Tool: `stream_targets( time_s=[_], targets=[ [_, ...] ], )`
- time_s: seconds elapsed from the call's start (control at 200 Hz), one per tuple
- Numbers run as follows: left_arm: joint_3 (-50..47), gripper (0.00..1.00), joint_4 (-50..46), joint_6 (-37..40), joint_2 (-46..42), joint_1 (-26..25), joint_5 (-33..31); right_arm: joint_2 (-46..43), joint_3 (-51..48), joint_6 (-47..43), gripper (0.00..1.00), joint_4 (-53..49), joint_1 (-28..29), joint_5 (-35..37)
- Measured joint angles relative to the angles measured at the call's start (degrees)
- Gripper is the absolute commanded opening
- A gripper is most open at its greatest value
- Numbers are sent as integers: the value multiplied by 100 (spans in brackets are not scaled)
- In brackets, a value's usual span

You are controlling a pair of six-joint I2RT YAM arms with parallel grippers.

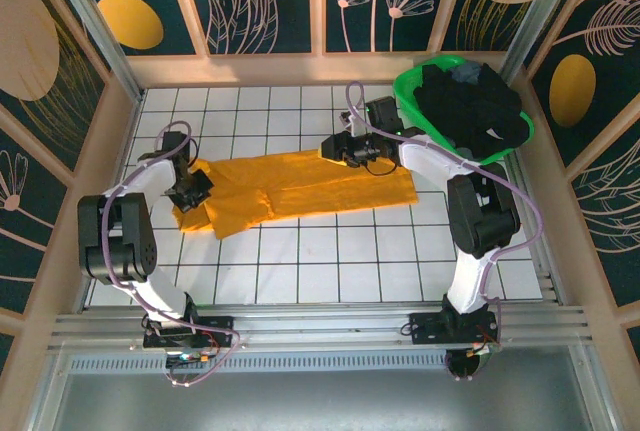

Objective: Fold and stack the t-shirts

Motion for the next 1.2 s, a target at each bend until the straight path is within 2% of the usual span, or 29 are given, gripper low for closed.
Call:
stream_targets(
  time_s=[0.335, 0.596, 0.731, 0.836, 0.941, 1.016, 1.096, 1.196],
  targets=[
    [920, 0, -249, 116, 114, 0, -249, 0, 2, 0, 46, -2, 0, 20],
    [1397, 2, -238, 319, 1141, -2, -533, 0, 2, 0, 46, -11, 0, 92],
    [1598, 15, -214, 424, 1602, -7, -807, 0, -7, 0, 46, -61, -17, 267],
    [1694, 39, -184, 535, 1818, -11, -1032, -28, -101, -7, 44, -120, -70, 562],
    [1694, 46, -177, 573, 1812, -11, -1287, -83, -249, -26, 39, -256, -210, 1003],
    [1628, 47, -133, 520, 1633, -13, -1508, -146, -319, -57, 30, -415, -376, 1434],
    [1379, 45, -61, 339, 1123, -28, -1690, -184, -323, -66, 20, -605, -603, 1932],
    [1043, 37, 50, -42, 267, -85, -1622, -184, -317, -129, 13, -855, -892, 2522]
  ],
)
